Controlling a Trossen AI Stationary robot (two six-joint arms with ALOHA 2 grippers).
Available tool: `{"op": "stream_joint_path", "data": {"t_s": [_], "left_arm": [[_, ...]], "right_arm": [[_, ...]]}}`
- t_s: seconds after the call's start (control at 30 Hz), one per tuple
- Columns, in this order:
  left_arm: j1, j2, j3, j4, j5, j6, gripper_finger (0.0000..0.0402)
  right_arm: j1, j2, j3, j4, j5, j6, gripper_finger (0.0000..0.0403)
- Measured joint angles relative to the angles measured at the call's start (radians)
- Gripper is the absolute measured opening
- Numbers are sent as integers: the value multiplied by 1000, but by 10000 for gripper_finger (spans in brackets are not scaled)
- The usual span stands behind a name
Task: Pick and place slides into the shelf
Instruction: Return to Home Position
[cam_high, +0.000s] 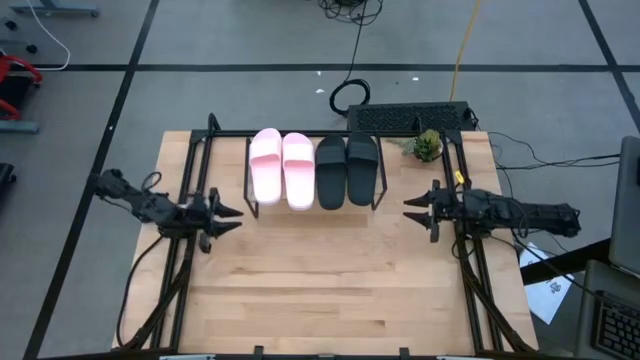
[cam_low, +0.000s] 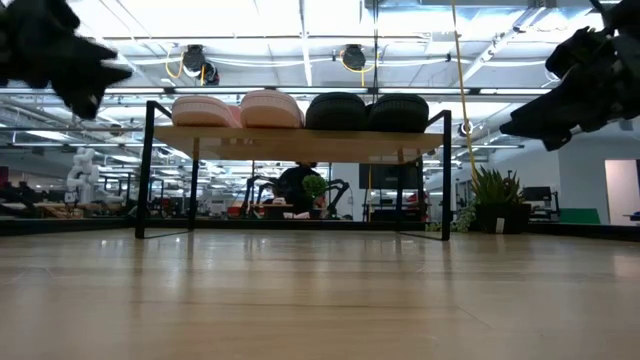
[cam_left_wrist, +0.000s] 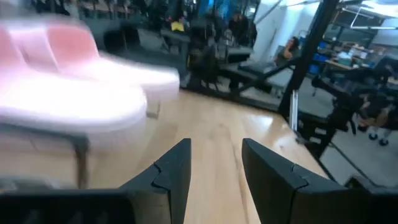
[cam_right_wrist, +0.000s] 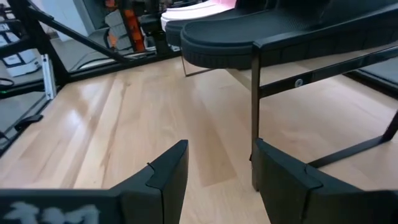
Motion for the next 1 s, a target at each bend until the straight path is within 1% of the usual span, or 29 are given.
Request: {"op": "stream_joint_path", "data": {"t_s": [0.07,0.1,0.2,0.27,0.37,0.47,0.6,0.7,0.8,0.9,0.97,1.0], "left_arm": [[24,0,-57,43,40,-28,145],[35,3,-66,81,51,-32,145],[56,14,-67,126,78,47,145],[68,9,-68,115,75,68,145],[86,16,-70,91,80,27,145],[96,21,-70,91,98,10,145],[96,21,-70,91,99,4,145],[96,21,-70,91,99,3,145],[96,21,-70,91,94,-22,145],[96,21,-70,91,91,-70,145],[96,21,-70,92,90,-95,145],[96,21,-70,93,90,-99,145]], "right_arm": [[-33,0,-4,7,-42,-3,167],[-47,0,-6,10,-59,-2,167],[-74,1,-14,11,-66,6,167],[-86,1,-17,11,-88,5,167],[-97,1,-17,8,-114,2,167],[-105,1,-18,-1,-114,-5,167],[-111,1,-30,13,-119,-7,167],[-111,5,-59,57,-137,-7,167],[-111,26,-74,125,-135,-49,167],[-111,42,-107,239,-135,-97,167],[-111,54,-140,326,-138,-105,167],[-111,56,-145,343,-137,-103,167]]}}
